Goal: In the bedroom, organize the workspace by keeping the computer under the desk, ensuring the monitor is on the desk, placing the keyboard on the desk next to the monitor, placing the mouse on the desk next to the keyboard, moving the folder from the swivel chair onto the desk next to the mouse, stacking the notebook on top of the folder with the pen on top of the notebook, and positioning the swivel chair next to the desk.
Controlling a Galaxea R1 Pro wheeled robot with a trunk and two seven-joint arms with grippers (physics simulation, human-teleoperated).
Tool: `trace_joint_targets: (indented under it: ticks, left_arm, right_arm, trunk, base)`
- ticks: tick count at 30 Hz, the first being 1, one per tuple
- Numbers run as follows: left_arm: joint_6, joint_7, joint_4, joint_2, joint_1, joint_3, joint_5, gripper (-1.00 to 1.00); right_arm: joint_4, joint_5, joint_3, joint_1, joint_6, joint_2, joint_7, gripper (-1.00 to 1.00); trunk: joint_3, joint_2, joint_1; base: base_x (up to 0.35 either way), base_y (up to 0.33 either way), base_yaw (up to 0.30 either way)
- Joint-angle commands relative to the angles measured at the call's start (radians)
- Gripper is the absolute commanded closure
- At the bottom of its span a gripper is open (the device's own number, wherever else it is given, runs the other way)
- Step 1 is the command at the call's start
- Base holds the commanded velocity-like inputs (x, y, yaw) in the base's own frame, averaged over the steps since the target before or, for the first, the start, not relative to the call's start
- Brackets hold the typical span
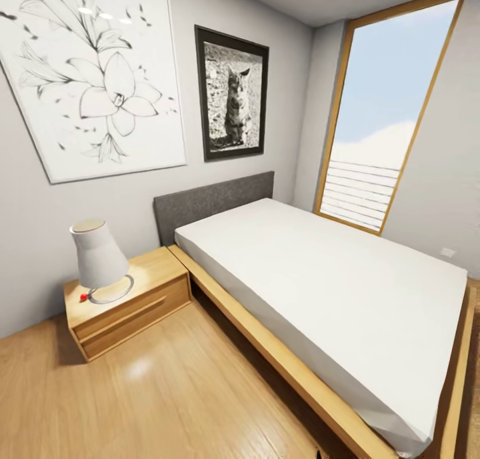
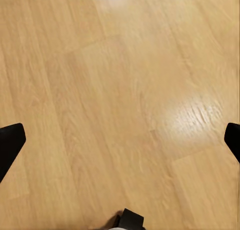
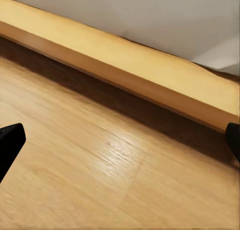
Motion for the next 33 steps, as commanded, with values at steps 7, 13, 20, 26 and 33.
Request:
trace_joint_targets:
  ticks: [7, 13, 20, 26, 33]
  left_arm:
    - [-0.081, 0.003, 0.073, -0.008, -0.001, -0.058, -0.003, -1.0]
    - [-0.089, 0.004, 0.082, -0.007, -0.001, -0.072, -0.004, -1.0]
    - [-0.09, 0.003, 0.085, -0.008, -0.001, -0.074, -0.004, -1.0]
    - [-0.09, 0.002, 0.086, -0.008, -0.001, -0.075, -0.003, -1.0]
    - [-0.09, 0.002, 0.087, -0.009, -0.001, -0.076, -0.003, -1.0]
  right_arm:
    - [0.008, 0.004, 0.003, -0.002, -0.007, 0.0, -0.003, -1.0]
    - [0.009, 0.004, 0.004, -0.001, -0.011, 0.0, -0.003, -1.0]
    - [0.009, 0.004, 0.004, -0.002, -0.013, 0.0, -0.003, -1.0]
    - [0.009, 0.005, 0.004, -0.002, -0.016, -0.001, -0.003, -1.0]
    - [0.009, 0.005, 0.004, -0.002, -0.017, -0.001, -0.003, -1.0]
  trunk:
    - [-0.008, -0.001, 0.0]
    - [-0.01, -0.001, 0.0]
    - [-0.01, -0.001, 0.0]
    - [-0.01, -0.001, 0.0]
    - [-0.01, -0.001, 0.0]
  base:
    - [0.0, 0.001, -0.178]
    - [0.0, 0.155, -0.25]
    - [0.0, 0.281, -0.274]
    - [0.0, 0.151, -0.297]
    - [0.0, 0.016, -0.3]
